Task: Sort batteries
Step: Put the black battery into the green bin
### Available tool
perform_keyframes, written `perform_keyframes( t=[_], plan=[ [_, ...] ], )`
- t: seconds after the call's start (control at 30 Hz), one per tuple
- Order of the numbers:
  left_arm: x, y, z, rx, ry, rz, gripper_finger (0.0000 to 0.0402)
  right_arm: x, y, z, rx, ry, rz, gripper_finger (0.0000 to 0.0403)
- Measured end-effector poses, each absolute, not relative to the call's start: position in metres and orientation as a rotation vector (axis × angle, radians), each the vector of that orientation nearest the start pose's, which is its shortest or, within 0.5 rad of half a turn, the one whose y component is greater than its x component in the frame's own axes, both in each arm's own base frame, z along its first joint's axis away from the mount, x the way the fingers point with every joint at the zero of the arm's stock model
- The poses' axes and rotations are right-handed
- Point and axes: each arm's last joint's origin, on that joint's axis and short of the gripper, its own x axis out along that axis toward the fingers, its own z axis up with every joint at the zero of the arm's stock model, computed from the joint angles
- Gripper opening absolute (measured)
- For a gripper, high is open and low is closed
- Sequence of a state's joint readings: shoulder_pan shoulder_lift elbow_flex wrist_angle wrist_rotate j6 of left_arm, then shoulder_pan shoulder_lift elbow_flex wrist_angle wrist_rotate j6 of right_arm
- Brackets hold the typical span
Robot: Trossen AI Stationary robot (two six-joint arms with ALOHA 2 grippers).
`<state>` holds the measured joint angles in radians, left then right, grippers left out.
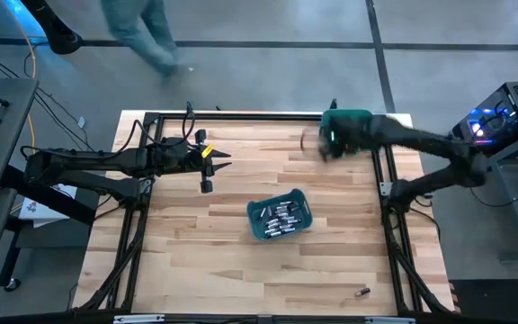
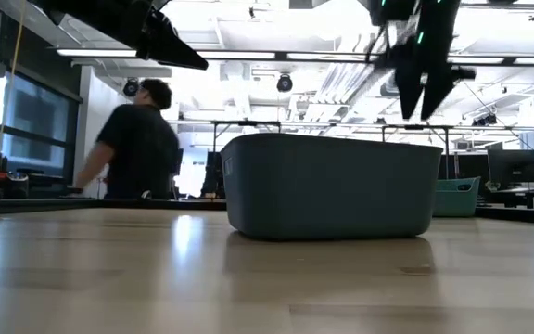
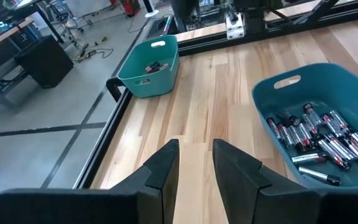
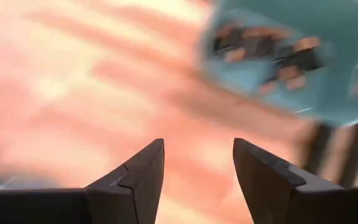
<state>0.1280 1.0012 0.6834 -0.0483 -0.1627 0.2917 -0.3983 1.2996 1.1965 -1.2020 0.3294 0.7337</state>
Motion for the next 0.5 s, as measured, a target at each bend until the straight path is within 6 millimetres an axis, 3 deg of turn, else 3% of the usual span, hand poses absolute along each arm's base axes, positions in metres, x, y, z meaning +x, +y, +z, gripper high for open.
perform_keyframes(
  t=[0.13, 0.27, 0.5],
  plan=[
    [0.217, 0.033, 0.273, 0.303, 0.393, 0.232, 0.009, 0.215, -0.014, 0.309, 0.629, 0.966, -0.892, 0.0183],
    [0.218, 0.033, 0.275, 0.309, 0.378, 0.234, 0.009, 0.215, 0.06, 0.303, 0.586, 1.003, -0.701, 0.0183],
    [0.218, 0.033, 0.275, 0.321, 0.374, 0.233, 0.009, 0.206, 0.151, 0.277, 0.572, 1.199, -0.426, 0.0183]
  ],
)
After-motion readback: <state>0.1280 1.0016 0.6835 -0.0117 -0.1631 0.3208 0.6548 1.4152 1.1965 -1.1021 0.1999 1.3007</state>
